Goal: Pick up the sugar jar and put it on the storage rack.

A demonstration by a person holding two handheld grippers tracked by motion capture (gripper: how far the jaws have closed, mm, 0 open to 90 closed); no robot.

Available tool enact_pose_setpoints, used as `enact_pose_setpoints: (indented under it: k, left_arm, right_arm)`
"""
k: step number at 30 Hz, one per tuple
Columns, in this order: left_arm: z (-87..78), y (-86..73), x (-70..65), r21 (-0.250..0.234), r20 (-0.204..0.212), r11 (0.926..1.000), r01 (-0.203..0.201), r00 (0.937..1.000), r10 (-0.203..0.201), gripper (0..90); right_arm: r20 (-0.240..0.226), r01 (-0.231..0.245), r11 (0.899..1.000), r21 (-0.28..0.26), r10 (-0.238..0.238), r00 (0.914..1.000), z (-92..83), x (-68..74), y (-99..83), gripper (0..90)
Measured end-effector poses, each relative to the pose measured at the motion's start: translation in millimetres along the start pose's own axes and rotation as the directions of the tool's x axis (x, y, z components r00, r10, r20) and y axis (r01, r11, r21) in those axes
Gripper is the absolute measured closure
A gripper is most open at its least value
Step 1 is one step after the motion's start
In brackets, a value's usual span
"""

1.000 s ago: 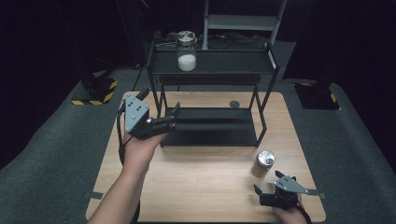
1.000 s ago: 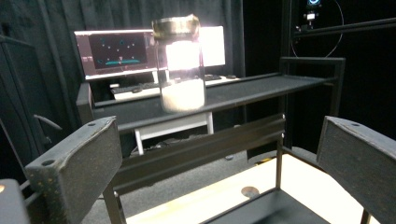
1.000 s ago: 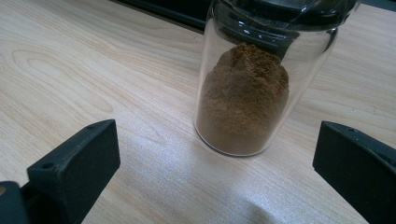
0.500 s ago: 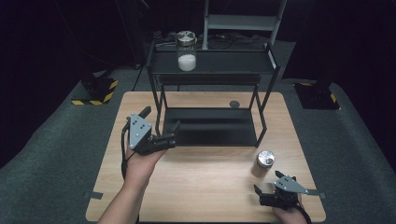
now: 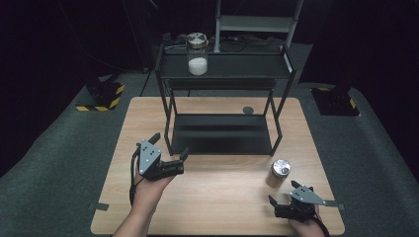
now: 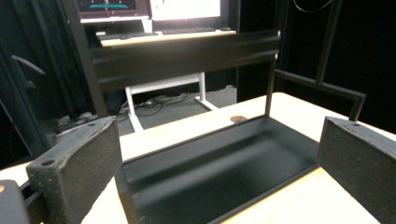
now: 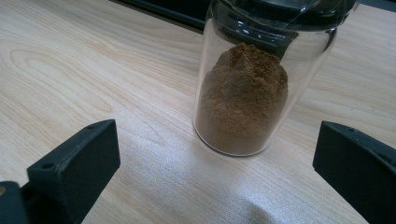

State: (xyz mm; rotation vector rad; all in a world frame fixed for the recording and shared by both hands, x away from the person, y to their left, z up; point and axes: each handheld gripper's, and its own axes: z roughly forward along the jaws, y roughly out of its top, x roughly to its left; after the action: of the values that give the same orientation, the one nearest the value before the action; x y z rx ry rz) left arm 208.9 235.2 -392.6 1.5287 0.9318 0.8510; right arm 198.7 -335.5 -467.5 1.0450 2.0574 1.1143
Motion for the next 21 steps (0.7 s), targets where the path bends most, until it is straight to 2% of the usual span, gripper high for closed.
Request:
enact_pose_setpoints:
  k: [11, 18, 19, 21]
  left_arm:
    - [-5.4, -43.7, 4.3, 0.081, 0.004, 0.9959, 0.039, 0.9992, -0.04, 0.3]
    - [-5.7, -69.4, 5.2, 0.148, 0.017, 0.9878, 0.048, 0.9986, -0.051, 0.3]
    - [-5.7, -69.4, 5.2, 0.148, 0.017, 0.9878, 0.048, 0.9986, -0.051, 0.3]
    - [-5.8, -76.4, 5.9, 0.171, 0.019, 0.9838, 0.054, 0.9981, -0.058, 0.3]
  right_arm:
    - [0.004, 0.004, 1.0, 0.0, -0.004, 1.0, -0.1, 1.3, 0.0, 0.0]
    - [0.009, 0.012, 1.0, 0.001, -0.012, 0.9999, 0.1, 2.5, 0.3, 0.0]
    - [0.01, 0.01, 1.0, 0.002, -0.01, 0.9999, 0.1, 2.7, 0.4, 0.0]
    - [0.012, 0.01, 1.0, 0.004, -0.01, 0.9999, 0.2, 3.0, 0.6, 0.0]
